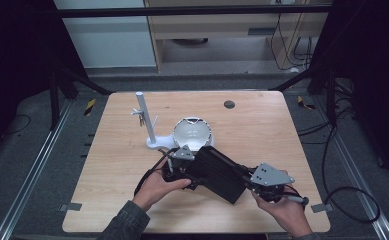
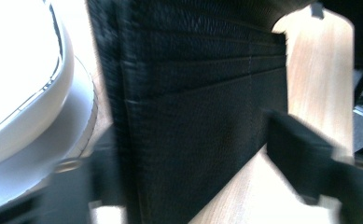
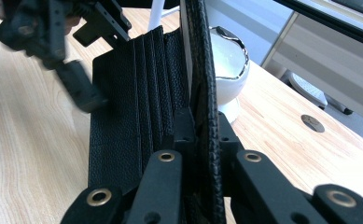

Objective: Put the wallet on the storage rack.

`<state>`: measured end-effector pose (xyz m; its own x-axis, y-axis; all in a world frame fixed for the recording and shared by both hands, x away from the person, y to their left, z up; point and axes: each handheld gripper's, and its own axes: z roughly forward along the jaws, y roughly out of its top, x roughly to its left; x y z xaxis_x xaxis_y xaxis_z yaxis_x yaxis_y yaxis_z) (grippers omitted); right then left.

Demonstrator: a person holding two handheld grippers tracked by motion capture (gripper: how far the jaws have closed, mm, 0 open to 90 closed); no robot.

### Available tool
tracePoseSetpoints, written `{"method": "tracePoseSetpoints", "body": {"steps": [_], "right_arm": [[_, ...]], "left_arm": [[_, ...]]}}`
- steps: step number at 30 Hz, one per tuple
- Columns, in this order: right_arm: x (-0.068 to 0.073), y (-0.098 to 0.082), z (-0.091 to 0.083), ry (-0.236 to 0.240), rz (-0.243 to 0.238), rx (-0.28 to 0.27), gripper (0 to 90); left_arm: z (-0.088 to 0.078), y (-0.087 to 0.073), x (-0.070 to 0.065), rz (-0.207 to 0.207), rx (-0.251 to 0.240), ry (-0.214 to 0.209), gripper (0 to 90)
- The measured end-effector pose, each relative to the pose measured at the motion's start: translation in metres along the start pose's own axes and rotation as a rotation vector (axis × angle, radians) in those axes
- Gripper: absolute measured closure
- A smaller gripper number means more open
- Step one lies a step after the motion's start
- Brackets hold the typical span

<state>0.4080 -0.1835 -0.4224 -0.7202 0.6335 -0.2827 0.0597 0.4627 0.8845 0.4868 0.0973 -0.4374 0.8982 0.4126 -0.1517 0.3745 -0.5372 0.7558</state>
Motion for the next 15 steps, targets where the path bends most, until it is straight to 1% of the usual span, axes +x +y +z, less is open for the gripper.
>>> {"method": "tracePoseSetpoints", "body": {"steps": [1, 2, 3, 5, 8, 9, 10, 11, 13, 15], "right_arm": [[0.0, 0.0, 0.0, 0.0, 0.0, 0.0, 84.5], [0.0, -0.001, 0.001, 0.004, -0.003, 0.0, 84.4], [0.001, -0.002, 0.001, 0.009, -0.004, -0.001, 84.3], [0.002, -0.005, 0.002, 0.023, -0.006, -0.008, 83.8], [0.005, -0.009, 0.002, 0.037, 0.004, -0.018, 81.6], [0.006, -0.01, 0.001, 0.043, 0.008, -0.011, 80.3], [0.007, -0.012, 0.002, 0.047, 0.009, -0.003, 79.5], [0.008, -0.014, 0.002, 0.052, 0.009, 0.008, 78.2], [0.011, -0.019, 0.004, 0.058, 0.014, 0.011, 76.6], [0.013, -0.022, 0.006, 0.074, 0.026, 0.009, 71.4]], "left_arm": [[0.0, 0.0, 0.0, 0.0, 0.0, 0.0, 44.0], [-0.003, 0.001, 0.001, -0.002, -0.004, 0.009, 44.0], [-0.006, 0.003, 0.002, -0.006, 0.002, 0.006, 50.5], [-0.013, 0.007, 0.001, -0.007, 0.003, -0.008, 57.9], [-0.023, 0.016, -0.006, -0.004, 0.016, -0.014, 67.8], [-0.026, 0.019, -0.008, -0.01, 0.018, -0.024, 71.1], [-0.029, 0.022, -0.01, -0.019, 0.006, -0.043, 75.7], [-0.032, 0.026, -0.012, -0.028, 0.003, -0.052, 78.6], [-0.035, 0.033, -0.015, -0.016, 0.038, -0.03, 79.7], [-0.037, 0.04, -0.016, -0.02, 0.055, -0.026, 80.2]]}}
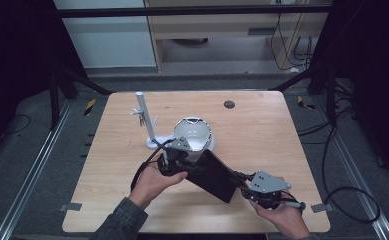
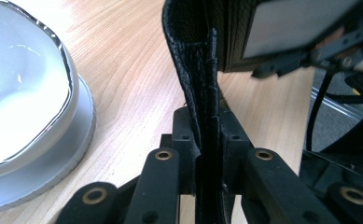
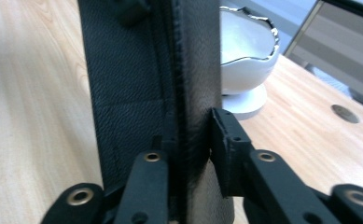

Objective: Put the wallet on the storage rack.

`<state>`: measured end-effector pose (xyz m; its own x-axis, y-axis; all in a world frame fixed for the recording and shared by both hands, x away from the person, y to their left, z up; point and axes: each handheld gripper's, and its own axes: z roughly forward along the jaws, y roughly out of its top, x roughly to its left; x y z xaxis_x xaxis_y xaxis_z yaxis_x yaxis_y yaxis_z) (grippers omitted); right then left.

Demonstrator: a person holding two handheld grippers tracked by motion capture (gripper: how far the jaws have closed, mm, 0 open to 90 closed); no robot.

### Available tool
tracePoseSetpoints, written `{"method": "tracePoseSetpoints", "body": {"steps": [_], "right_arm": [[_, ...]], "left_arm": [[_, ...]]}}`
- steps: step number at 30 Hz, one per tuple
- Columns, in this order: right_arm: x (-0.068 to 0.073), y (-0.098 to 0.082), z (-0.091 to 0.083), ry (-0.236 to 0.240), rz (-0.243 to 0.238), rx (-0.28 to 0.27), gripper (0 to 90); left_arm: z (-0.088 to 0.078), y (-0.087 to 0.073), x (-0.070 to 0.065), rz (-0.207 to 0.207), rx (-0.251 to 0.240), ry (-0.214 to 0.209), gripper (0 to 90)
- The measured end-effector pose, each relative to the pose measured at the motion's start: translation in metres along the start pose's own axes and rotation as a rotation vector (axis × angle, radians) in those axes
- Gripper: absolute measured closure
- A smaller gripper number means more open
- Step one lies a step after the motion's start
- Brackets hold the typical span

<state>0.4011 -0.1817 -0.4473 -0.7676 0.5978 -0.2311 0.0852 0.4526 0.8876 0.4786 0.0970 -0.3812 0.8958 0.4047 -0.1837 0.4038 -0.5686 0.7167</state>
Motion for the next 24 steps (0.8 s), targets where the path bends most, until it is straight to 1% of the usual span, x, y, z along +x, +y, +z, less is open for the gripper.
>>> {"method": "tracePoseSetpoints", "body": {"steps": [2, 3, 4, 5, 6, 7, 8, 9, 10, 11, 12, 14, 15, 16, 17, 18, 20, 21, 22, 23, 24], "right_arm": [[0.002, -0.002, 0.004, 0.026, 0.019, 0.011, 61.8], [0.005, -0.005, 0.009, 0.055, 0.034, 0.045, 51.2], [0.005, -0.005, 0.009, 0.055, 0.034, 0.045, 51.2], [0.008, -0.011, 0.013, 0.078, 0.042, 0.081, 40.4], [0.01, -0.014, 0.014, 0.09, 0.049, 0.102, 34.4], [0.01, -0.014, 0.014, 0.09, 0.049, 0.102, 34.4], [0.011, -0.018, 0.015, 0.091, 0.042, 0.117, 29.6], [0.012, -0.022, 0.015, 0.091, 0.042, 0.13, 25.6], [0.01, -0.026, 0.014, 0.099, 0.056, 0.142, 20.8], [0.006, -0.032, 0.012, 0.096, 0.079, 0.153, 17.3], [0.006, -0.032, 0.012, 0.096, 0.079, 0.153, 17.3], [-0.001, -0.036, 0.01, 0.072, 0.121, 0.166, 13.9], [-0.006, -0.038, 0.01, 0.047, 0.145, 0.177, 13.6], [-0.011, -0.04, 0.011, 0.009, 0.171, 0.197, 12.7], [-0.023, -0.046, 0.014, -0.067, 0.228, 0.252, 11.2], [-0.023, -0.046, 0.014, -0.067, 0.228, 0.252, 11.2], [-0.037, -0.053, 0.018, -0.145, 0.297, 0.307, 9.6], [-0.042, -0.056, 0.019, -0.173, 0.337, 0.333, 8.9], [-0.046, -0.059, 0.021, -0.189, 0.361, 0.346, 8.3], [-0.052, -0.063, 0.023, -0.218, 0.399, 0.372, 7.9], [-0.055, -0.066, 0.025, -0.232, 0.439, 0.392, 7.3]], "left_arm": [[-0.002, 0.006, 0.001, 0.001, 0.02, -0.005, 80.5], [-0.003, 0.01, 0.002, -0.006, 0.029, -0.009, 80.7], [-0.005, 0.013, 0.003, -0.008, 0.036, -0.008, 80.7], [-0.007, 0.017, 0.003, -0.008, 0.04, -0.003, 80.8], [-0.01, 0.021, 0.003, -0.008, 0.041, 0.005, 80.9], [-0.013, 0.025, 0.003, -0.006, 0.037, 0.013, 80.9], [-0.017, 0.029, 0.002, 0.0, 0.04, 0.024, 80.9], [-0.02, 0.032, 0.001, 0.01, 0.049, 0.043, 80.9], [-0.024, 0.035, 0.0, 0.016, 0.051, 0.061, 81.0], [-0.027, 0.038, -0.001, 0.02, 0.056, 0.068, 81.0], [-0.031, 0.04, -0.001, 0.027, 0.06, 0.077, 81.0], [-0.039, 0.044, -0.003, 0.022, 0.051, 0.076, 81.0], [-0.043, 0.046, -0.003, 0.022, 0.047, 0.076, 81.0], [-0.046, 0.048, -0.004, 0.021, 0.041, 0.073, 81.0], [-0.05, 0.05, -0.005, 0.02, 0.037, 0.079, 81.0], [-0.053, 0.053, -0.005, 0.021, 0.035, 0.081, 81.0], [-0.058, 0.059, -0.005, 0.034, 0.048, 0.093, 81.0], [-0.059, 0.061, -0.006, 0.037, 0.054, 0.096, 81.0], [-0.061, 0.065, -0.006, 0.041, 0.059, 0.107, 81.0], [-0.062, 0.069, -0.005, 0.042, 0.063, 0.112, 81.0], [-0.064, 0.073, -0.005, 0.043, 0.064, 0.119, 81.0]]}}
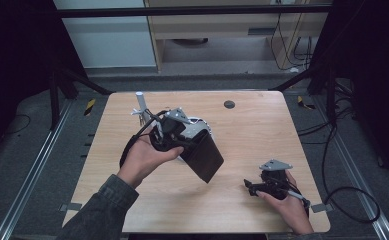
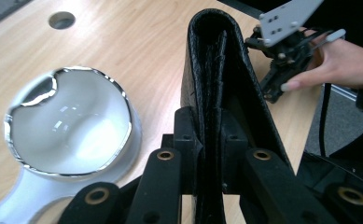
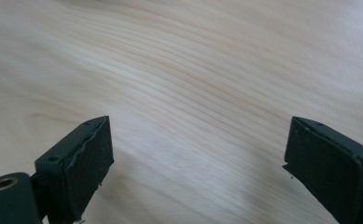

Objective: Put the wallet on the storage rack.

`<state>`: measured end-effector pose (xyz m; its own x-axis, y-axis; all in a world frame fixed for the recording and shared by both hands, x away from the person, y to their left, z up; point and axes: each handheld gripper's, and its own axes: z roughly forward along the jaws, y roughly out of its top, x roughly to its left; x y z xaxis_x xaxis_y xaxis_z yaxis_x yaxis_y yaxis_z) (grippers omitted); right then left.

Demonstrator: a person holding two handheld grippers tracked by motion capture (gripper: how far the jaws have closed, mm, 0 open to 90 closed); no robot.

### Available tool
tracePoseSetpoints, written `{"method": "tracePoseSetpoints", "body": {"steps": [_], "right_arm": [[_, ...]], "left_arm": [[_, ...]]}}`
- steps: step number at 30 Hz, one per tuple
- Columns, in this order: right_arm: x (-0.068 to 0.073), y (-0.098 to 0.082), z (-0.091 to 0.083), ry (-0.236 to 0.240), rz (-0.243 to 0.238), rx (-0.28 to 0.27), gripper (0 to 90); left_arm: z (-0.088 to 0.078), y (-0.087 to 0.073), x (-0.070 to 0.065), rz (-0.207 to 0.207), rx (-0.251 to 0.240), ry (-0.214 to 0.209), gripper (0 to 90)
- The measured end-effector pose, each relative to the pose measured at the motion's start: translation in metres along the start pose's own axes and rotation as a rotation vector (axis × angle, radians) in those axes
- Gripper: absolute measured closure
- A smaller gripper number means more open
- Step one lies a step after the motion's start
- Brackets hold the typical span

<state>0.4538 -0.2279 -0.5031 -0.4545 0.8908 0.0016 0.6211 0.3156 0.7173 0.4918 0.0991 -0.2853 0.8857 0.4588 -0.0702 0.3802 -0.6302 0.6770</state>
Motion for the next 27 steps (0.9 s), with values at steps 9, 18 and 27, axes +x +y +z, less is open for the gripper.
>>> {"method": "tracePoseSetpoints", "body": {"steps": [9, 18, 27], "right_arm": [[-0.005, -0.003, 0.01, -0.02, 0.011, -0.01, 1.6], [-0.003, -0.002, 0.011, -0.036, 0.028, -0.007, 1.1], [-0.004, -0.002, 0.012, -0.04, 0.022, -0.009, 1.0]], "left_arm": [[-0.008, 0.026, 0.012, -0.025, -0.041, 0.051, 81.0], [-0.014, 0.042, 0.026, -0.048, -0.06, 0.114, 81.0], [-0.017, 0.037, 0.05, -0.108, -0.073, 0.188, 81.1]]}}
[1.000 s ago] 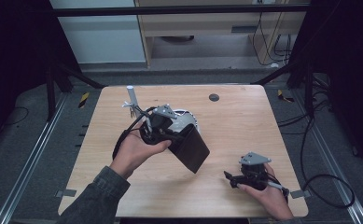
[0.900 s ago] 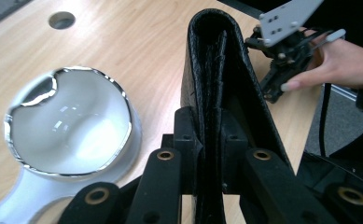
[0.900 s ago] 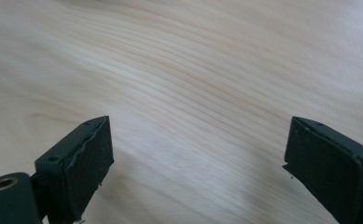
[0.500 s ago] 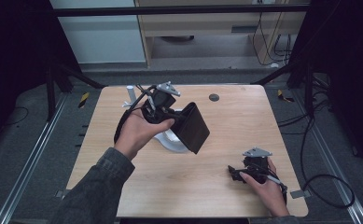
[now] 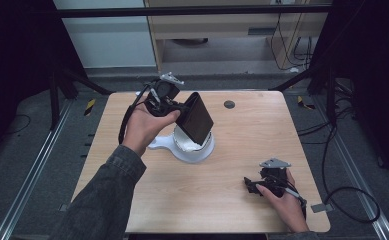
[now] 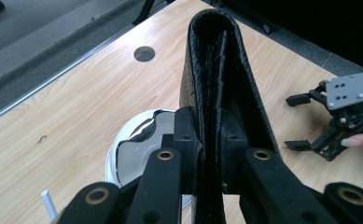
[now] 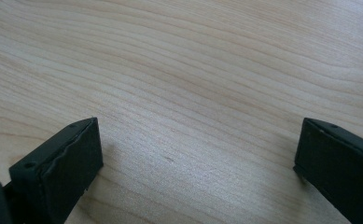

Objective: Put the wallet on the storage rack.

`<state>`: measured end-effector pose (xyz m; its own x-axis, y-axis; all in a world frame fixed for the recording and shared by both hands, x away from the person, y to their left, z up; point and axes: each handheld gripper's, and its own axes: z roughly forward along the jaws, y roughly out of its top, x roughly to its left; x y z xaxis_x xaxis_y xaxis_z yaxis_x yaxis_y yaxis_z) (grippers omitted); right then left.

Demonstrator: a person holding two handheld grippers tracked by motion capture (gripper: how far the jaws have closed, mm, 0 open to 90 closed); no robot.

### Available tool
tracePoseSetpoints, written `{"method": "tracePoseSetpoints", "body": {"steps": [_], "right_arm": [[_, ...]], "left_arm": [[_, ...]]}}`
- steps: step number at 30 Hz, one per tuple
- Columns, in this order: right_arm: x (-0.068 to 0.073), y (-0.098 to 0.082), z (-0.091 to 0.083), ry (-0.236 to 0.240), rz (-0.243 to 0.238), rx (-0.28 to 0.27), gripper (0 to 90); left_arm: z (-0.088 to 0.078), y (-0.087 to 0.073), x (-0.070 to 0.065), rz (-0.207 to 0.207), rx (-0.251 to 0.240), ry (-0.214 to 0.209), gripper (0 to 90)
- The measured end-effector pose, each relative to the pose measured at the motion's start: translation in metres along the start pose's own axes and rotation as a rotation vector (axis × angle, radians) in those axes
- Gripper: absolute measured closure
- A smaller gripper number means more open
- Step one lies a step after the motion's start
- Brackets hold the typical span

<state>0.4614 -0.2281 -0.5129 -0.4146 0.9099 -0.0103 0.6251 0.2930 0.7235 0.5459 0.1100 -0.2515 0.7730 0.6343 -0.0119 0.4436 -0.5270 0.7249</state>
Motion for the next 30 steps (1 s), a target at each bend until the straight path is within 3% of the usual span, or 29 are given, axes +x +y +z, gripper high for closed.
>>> {"method": "tracePoseSetpoints", "body": {"steps": [26, 30], "right_arm": [[0.001, 0.0, 0.0, 0.001, 0.009, 0.001, 1.0], [0.001, 0.0, 0.0, 0.0, 0.008, 0.002, 0.9]], "left_arm": [[0.014, -0.018, 0.013, -0.02, 0.041, 0.025, 81.0], [0.019, -0.016, 0.016, -0.037, 0.03, 0.007, 80.9]]}}
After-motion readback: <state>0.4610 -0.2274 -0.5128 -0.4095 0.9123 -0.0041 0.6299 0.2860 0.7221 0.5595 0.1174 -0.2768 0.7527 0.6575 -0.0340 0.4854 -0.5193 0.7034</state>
